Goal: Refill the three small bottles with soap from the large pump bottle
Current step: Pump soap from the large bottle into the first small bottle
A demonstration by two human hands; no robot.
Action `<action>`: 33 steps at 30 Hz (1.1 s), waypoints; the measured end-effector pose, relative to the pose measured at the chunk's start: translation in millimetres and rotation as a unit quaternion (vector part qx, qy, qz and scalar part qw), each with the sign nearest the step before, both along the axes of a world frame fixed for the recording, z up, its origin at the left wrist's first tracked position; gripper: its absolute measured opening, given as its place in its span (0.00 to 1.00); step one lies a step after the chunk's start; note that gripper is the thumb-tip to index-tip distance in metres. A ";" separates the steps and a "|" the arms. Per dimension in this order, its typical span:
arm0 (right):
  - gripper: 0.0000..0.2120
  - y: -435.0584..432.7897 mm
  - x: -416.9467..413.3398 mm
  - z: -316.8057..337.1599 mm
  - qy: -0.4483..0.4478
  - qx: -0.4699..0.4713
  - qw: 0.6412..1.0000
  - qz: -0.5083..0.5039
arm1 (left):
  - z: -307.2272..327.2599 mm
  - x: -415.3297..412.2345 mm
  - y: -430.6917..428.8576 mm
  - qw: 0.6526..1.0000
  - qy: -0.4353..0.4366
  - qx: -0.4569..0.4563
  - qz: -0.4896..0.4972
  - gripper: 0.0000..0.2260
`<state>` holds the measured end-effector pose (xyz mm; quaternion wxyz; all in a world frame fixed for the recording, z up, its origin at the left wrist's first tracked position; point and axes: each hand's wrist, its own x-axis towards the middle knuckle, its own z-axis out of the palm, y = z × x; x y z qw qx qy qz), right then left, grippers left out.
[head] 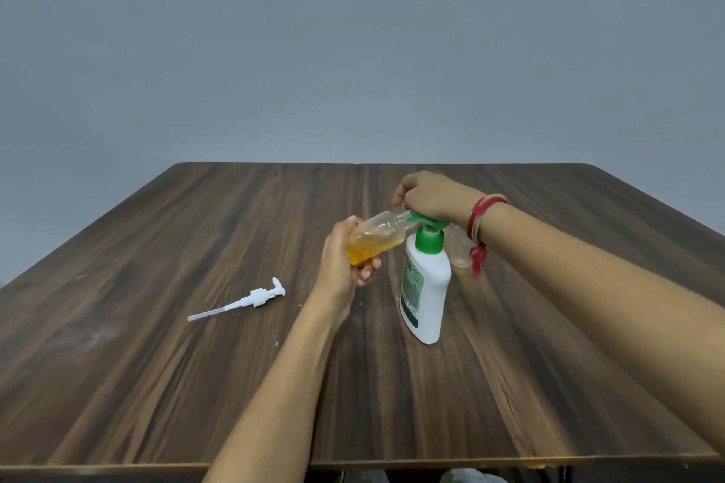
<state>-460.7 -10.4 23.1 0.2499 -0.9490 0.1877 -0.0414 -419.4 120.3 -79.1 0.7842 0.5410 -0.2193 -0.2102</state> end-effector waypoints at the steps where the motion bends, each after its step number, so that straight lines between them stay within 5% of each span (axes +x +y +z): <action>1: 0.15 -1.4 -0.4 1.6 -0.007 -0.012 1.000 -0.003 | -0.4 -0.6 -0.6 1.000 -0.001 -0.002 -0.003 0.19; 33: 0.16 -0.4 1.1 4.7 -0.014 -0.019 1.000 0.017 | -1.5 -2.4 -4.9 1.000 0.009 -0.008 0.002 0.19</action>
